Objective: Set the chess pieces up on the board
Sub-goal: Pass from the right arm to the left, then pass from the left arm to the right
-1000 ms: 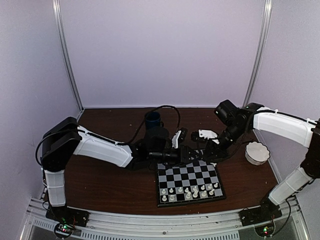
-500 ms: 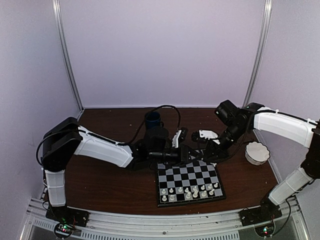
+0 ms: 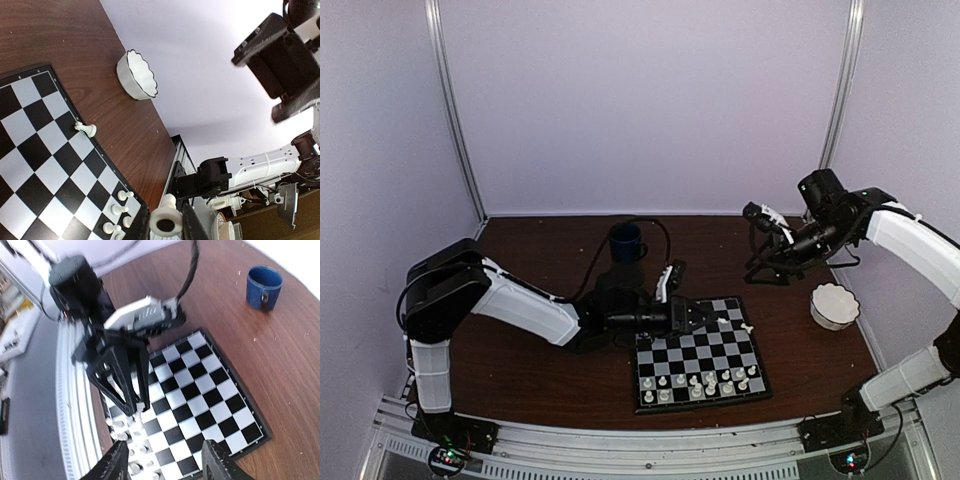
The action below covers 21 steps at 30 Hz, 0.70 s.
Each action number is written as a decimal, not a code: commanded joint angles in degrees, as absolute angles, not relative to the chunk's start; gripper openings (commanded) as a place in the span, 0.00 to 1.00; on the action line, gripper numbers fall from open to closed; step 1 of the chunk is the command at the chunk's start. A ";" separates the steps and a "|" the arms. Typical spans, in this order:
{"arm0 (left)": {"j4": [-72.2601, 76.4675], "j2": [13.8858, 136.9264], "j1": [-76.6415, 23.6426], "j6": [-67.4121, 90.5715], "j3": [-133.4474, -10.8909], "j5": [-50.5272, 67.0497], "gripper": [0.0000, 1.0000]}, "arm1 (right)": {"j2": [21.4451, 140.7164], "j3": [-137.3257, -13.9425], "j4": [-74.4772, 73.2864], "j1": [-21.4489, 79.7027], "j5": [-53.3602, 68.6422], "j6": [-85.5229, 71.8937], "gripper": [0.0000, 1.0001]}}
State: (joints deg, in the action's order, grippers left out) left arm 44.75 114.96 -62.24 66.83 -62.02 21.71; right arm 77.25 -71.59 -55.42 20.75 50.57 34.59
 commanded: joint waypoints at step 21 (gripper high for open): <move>62.35 111.85 -61.96 62.94 -62.48 17.05 0.09 | 78.01 -57.31 -27.60 19.70 83.24 -9.97 0.52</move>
